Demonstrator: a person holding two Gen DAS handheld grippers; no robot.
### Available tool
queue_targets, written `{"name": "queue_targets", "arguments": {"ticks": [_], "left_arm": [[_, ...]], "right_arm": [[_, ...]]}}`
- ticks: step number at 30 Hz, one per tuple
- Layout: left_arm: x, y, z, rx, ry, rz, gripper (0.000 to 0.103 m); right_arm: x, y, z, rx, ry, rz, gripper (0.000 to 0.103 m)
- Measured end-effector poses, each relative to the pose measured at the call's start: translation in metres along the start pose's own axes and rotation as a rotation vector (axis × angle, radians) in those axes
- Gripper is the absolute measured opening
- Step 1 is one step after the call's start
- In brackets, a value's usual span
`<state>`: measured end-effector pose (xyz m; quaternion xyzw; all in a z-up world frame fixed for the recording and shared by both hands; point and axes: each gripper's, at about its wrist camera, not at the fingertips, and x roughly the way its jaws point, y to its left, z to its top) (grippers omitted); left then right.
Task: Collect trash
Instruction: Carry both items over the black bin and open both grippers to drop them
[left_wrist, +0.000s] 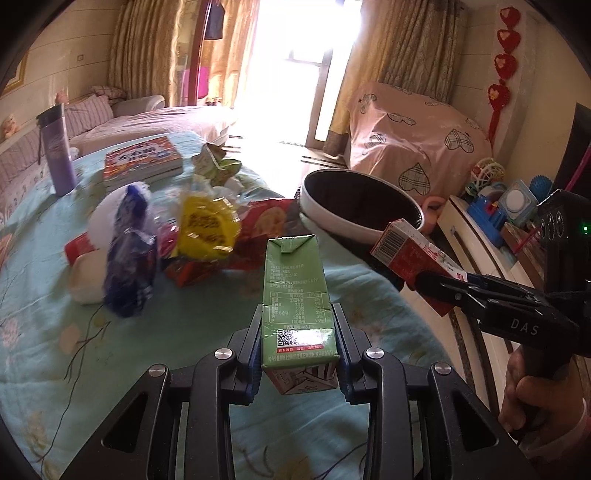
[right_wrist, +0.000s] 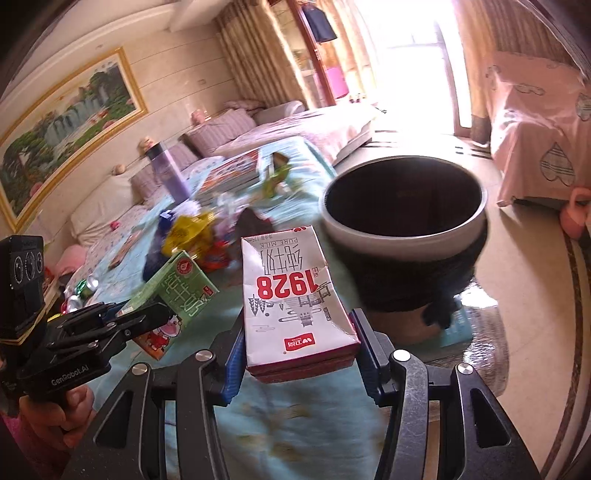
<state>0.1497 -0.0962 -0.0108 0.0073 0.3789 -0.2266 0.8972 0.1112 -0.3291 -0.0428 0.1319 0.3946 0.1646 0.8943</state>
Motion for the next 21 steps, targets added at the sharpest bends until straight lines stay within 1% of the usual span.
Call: {"name": "queue_targets", "arguments": {"ticks": [5,11,16,21], "left_arm": [[0.02,-0.006,0.021,0.028,0.002,-0.007,0.031],[0.043,-0.021,0.046,0.046,-0.007,-0.021,0.031],[0.074,-0.023,0.071,0.024,0.019,-0.058,0.031],[0.102,-0.031,0.094,0.027,0.028,-0.058,0.031]], "right_arm": [[0.001,-0.02,0.01,0.033,-0.014,-0.026,0.052],[0.003,-0.039,0.027,0.044,-0.03,-0.059,0.052],[0.01,-0.057,0.047,0.055,-0.04,-0.077,0.052],[0.022,-0.07,0.067,0.042,-0.031,-0.108,0.052]]}}
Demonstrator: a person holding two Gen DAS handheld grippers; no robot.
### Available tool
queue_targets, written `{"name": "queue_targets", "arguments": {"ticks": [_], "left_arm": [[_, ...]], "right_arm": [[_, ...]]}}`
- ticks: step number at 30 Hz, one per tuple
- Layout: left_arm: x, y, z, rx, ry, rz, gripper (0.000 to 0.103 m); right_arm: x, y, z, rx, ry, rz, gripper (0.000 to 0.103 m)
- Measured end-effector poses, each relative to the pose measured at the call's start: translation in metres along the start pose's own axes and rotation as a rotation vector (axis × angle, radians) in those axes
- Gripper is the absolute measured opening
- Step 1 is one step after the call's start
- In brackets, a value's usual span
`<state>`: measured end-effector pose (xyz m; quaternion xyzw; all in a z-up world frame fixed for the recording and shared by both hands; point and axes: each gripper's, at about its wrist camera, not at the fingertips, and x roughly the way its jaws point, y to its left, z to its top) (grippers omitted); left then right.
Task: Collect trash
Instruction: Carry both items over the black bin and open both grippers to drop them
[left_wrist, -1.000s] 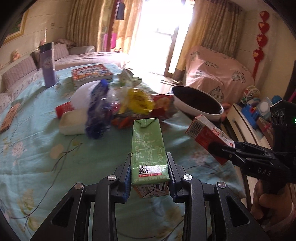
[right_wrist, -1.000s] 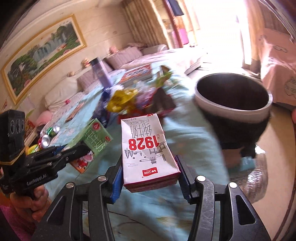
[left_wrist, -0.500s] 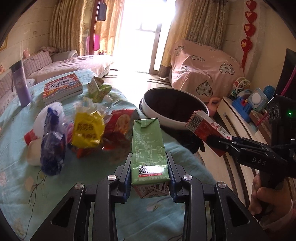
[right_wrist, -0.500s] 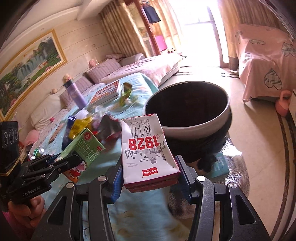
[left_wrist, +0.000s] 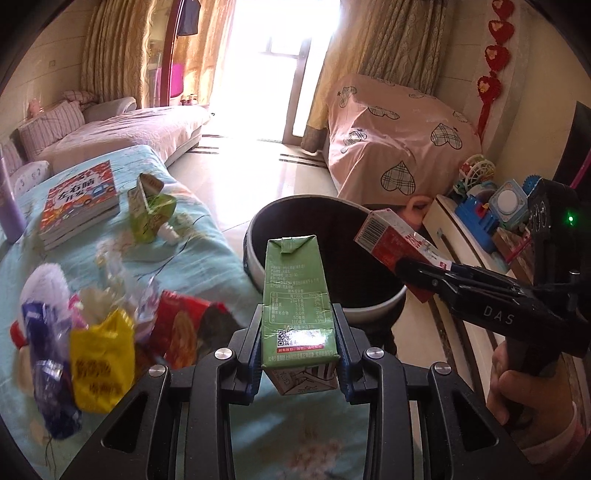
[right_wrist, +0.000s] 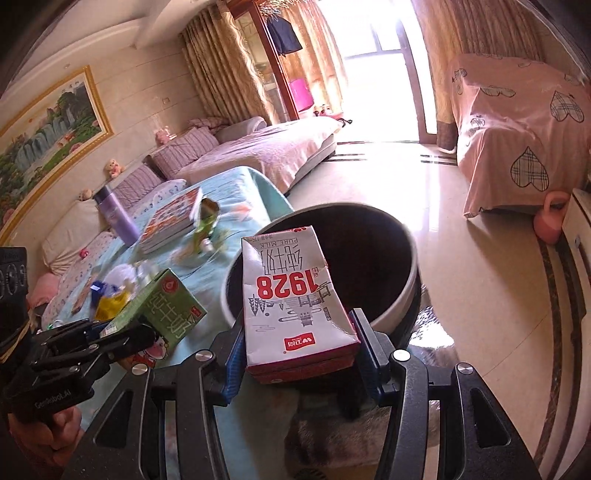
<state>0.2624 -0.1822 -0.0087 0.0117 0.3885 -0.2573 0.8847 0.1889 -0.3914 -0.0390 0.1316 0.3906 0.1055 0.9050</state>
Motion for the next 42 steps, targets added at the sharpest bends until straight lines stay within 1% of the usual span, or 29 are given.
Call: {"name": "queue_targets", "arguments": {"ticks": [4,8,13,18,20,21,22,23,24,26,29,30,32,34,37,42], "left_arm": [[0.027,-0.001,0.022,0.0,0.019,-0.006,0.031],[0.048,-0.006,0.034,0.011,0.033,-0.003,0.031],[0.074,-0.009,0.045,0.017,0.062,-0.003,0.031],[0.089,-0.012,0.051,0.024,0.083,0.006,0.032],[0.092,-0.013,0.053,0.022,0.085,0.011,0.036],[0.091,-0.013,0.053,0.017,0.083,0.013,0.045],[0.088,-0.012,0.053,0.008,0.076,0.012,0.054],[0.084,-0.011,0.051,0.003,0.067,0.009,0.056],[0.08,-0.011,0.049,0.002,0.057,0.007,0.056],[0.07,-0.009,0.044,-0.002,0.046,0.007,0.056],[0.052,-0.006,0.031,-0.015,0.025,-0.004,0.058],[0.045,-0.005,0.025,-0.016,0.017,0.001,0.061],[0.032,-0.002,0.014,-0.023,0.003,0.002,0.063],[0.019,0.003,0.003,-0.037,-0.006,-0.002,0.063],[-0.004,0.011,-0.016,-0.064,-0.023,-0.002,0.063],[-0.042,0.024,-0.042,-0.087,-0.063,0.03,0.063]], "right_arm": [[0.014,-0.005,0.011,-0.01,0.02,-0.019,0.052],[0.028,-0.016,0.022,-0.012,0.04,-0.033,0.052],[0.043,-0.029,0.032,-0.003,0.062,-0.038,0.052],[0.056,-0.033,0.037,-0.008,0.089,-0.047,0.052],[0.061,-0.036,0.039,-0.009,0.103,-0.058,0.054],[0.063,-0.038,0.039,-0.003,0.107,-0.058,0.054],[0.064,-0.04,0.04,0.003,0.11,-0.058,0.054],[0.063,-0.041,0.04,0.009,0.108,-0.057,0.056],[0.061,-0.042,0.04,0.017,0.103,-0.055,0.058],[0.055,-0.044,0.037,0.037,0.086,-0.039,0.072],[0.045,-0.041,0.033,0.058,0.068,-0.027,0.075],[0.042,-0.039,0.033,0.064,0.063,-0.02,0.077],[0.032,-0.033,0.026,0.081,0.042,-0.001,0.09],[0.025,-0.025,0.021,0.088,0.025,0.019,0.094],[0.015,-0.012,0.012,0.095,0.0,0.039,0.095],[0.003,0.012,-0.007,0.096,-0.019,0.07,0.097]]}}
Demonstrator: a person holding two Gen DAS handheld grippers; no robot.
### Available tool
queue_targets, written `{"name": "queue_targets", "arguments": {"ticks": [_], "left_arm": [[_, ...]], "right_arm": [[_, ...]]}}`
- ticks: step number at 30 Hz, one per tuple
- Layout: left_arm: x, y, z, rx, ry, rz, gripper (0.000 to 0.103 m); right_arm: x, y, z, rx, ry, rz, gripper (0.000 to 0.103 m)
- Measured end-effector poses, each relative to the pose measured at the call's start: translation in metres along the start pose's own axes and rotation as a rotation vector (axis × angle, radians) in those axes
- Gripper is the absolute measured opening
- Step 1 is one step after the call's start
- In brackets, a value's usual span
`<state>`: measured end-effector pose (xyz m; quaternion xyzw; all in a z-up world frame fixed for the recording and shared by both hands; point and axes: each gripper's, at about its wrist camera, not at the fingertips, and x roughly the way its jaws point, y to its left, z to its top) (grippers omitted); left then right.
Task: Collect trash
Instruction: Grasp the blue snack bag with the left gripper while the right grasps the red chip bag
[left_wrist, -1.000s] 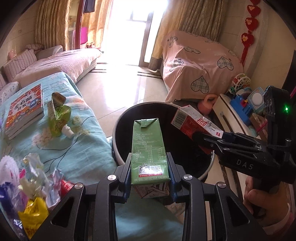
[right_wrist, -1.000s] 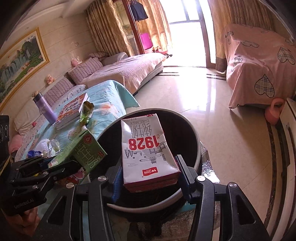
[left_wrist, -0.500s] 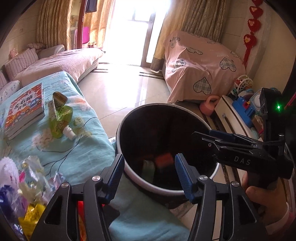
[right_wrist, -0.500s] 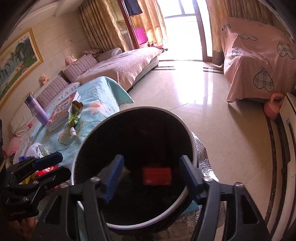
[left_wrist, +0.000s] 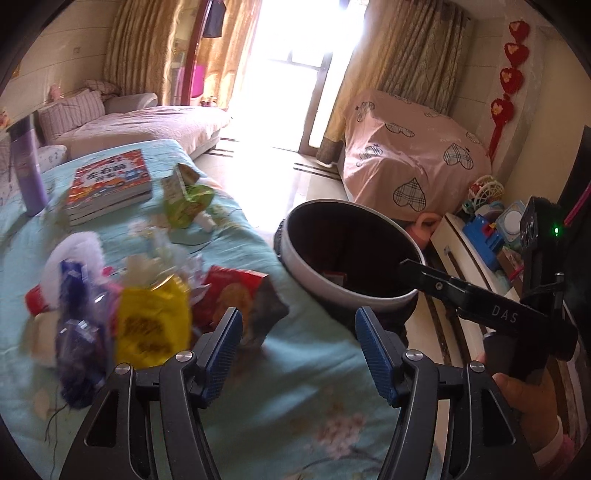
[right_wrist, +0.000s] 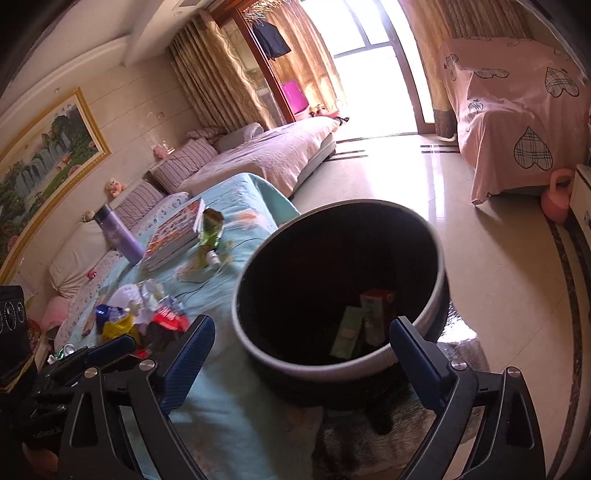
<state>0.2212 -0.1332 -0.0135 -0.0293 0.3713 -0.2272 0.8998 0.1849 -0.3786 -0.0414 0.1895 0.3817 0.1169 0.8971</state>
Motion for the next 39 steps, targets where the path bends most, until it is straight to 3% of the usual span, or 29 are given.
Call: {"name": "queue_targets", "arguments": {"ticks": [15,20,28,33,35,36,38,39], "left_arm": [[-0.078,0.038,-0.058,-0.113,-0.021,0.093,0.063],[-0.097,0.045,-0.064,-0.142,-0.045,0.135,0.063],[-0.095,0.061,-0.059,-0.211,-0.038,0.189,0.061],[-0.084,0.071,-0.049,-0.22,-0.029,0.198,0.061],[-0.077,0.072,-0.045,-0.217,-0.023,0.201,0.061],[-0.073,0.074,-0.043,-0.216,-0.017,0.199,0.058],[-0.064,0.076,-0.041,-0.211,0.005,0.189,0.047],[-0.06,0.077,-0.039,-0.21,0.014,0.187,0.034]], "right_arm": [[0.012,0.046,-0.037,-0.01,0.041,0.067,0.097],[0.02,0.062,-0.038,-0.036,0.056,0.096,0.097],[0.04,0.083,-0.037,-0.08,0.079,0.122,0.095],[0.052,0.087,-0.035,-0.097,0.096,0.114,0.082],[0.063,0.088,-0.033,-0.106,0.117,0.102,0.07],[0.067,0.088,-0.033,-0.108,0.126,0.101,0.067],[0.078,0.09,-0.032,-0.117,0.152,0.096,0.048],[0.082,0.091,-0.033,-0.12,0.163,0.101,0.041]]}}
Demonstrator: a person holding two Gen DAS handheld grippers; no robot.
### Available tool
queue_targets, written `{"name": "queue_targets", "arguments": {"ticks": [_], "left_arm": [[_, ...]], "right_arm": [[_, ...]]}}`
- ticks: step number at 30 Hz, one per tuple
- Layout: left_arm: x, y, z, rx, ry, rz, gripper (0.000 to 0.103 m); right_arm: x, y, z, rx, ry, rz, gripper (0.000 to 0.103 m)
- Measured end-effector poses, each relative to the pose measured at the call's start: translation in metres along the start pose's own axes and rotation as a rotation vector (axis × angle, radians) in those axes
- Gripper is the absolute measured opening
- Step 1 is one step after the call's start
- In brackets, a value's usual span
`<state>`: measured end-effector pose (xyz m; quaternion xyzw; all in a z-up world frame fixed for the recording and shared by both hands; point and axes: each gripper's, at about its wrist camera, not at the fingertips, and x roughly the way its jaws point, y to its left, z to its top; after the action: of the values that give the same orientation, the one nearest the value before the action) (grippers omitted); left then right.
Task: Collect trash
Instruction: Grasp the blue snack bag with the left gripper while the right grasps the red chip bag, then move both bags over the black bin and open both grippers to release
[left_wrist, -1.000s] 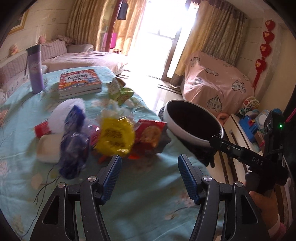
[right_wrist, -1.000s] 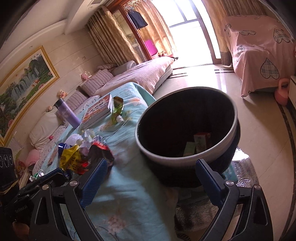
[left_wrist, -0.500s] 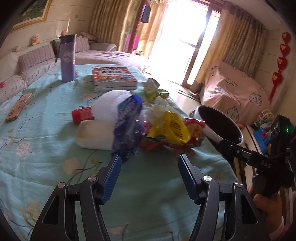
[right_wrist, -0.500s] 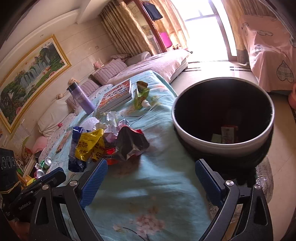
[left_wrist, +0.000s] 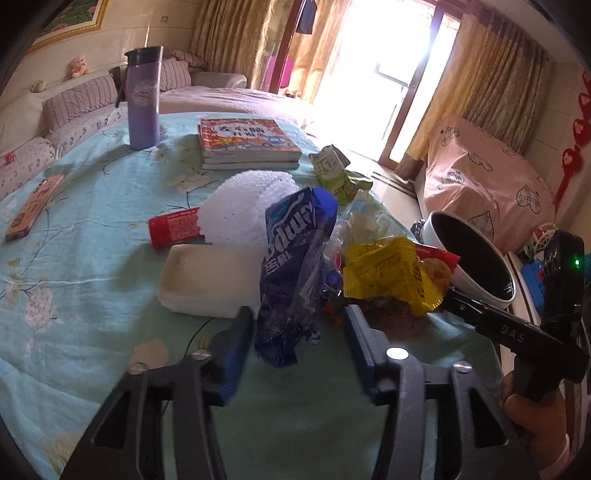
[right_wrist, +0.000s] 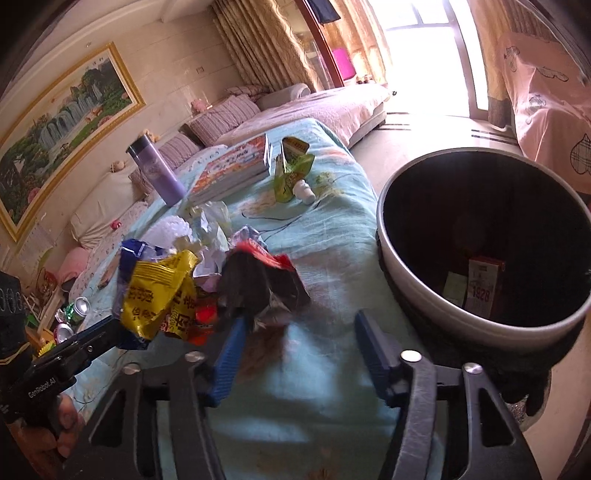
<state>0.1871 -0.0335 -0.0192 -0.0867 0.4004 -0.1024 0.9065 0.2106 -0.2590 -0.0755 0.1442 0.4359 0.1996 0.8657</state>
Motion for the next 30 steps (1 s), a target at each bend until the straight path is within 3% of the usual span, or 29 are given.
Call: {"name": "queue_targets", "arguments": {"ticks": [2,5,18,30], "left_arm": [[0.007,0.001,0.003,0.001,0.017,-0.005,0.028],[0.009,0.003,0.005,0.001,0.011,-0.008,0.021],[-0.038,-0.001,-0.008,0.026,-0.093,-0.037,0.018],[-0.037,-0.048,-0.019,0.121,-0.042,-0.155,0.018]], "right_arm": [[0.003,0.003,0.0,-0.008,0.008,0.008,0.016],[-0.004,0.007,-0.004,-0.026,-0.015,-0.001,0.005],[-0.046,-0.004,-0.011,0.003,-0.099,-0.024,0.001],[-0.082,-0.029,-0.013,0.048,-0.163,-0.056,0.001]]}}
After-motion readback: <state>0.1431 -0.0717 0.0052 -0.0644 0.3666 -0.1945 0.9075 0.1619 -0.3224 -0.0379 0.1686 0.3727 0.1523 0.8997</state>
